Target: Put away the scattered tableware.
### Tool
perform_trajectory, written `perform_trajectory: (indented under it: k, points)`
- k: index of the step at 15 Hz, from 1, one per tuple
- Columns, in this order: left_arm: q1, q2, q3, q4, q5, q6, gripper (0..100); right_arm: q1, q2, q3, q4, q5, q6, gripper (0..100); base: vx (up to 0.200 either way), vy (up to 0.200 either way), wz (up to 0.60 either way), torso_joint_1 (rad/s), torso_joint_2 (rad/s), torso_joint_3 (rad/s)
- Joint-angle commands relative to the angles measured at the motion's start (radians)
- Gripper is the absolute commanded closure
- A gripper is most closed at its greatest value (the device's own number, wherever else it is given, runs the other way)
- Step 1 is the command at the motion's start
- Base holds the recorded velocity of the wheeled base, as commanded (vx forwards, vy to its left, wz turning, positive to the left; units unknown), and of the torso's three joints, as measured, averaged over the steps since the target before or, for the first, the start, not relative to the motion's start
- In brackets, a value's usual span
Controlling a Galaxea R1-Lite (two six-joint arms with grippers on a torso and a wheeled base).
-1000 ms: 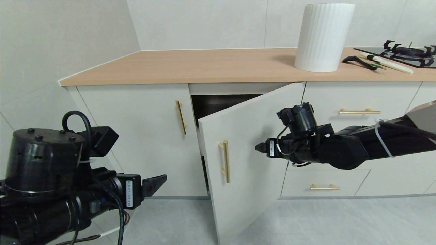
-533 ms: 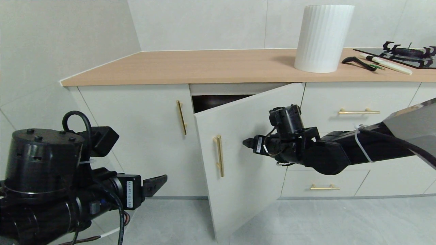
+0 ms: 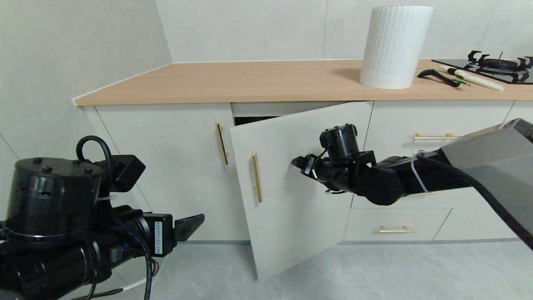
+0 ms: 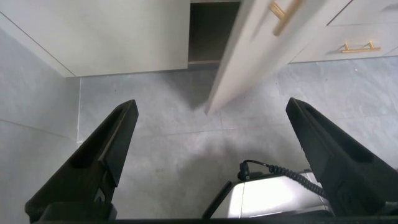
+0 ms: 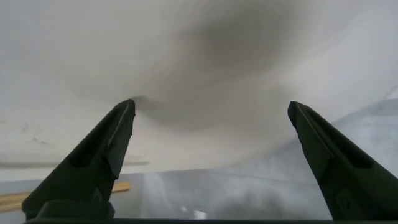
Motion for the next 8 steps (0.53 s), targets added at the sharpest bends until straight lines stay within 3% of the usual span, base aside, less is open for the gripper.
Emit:
perform_trajectory:
  k: [1,8]
  points:
    - [0.0,0.002,0.0,0.0,0.001,0.001,0,-0.009,0.073,-0.089,-0.001,-0.039,0.043,0,0.0,0.0,0.0,0.0,0.0,0.0]
    - [0.0,0.002,0.0,0.0,0.001,-0.001,0,-0.056,0.175,-0.23,0.005,-0.085,0.102,0,0.0,0.0,0.0,0.0,0.0,0.0]
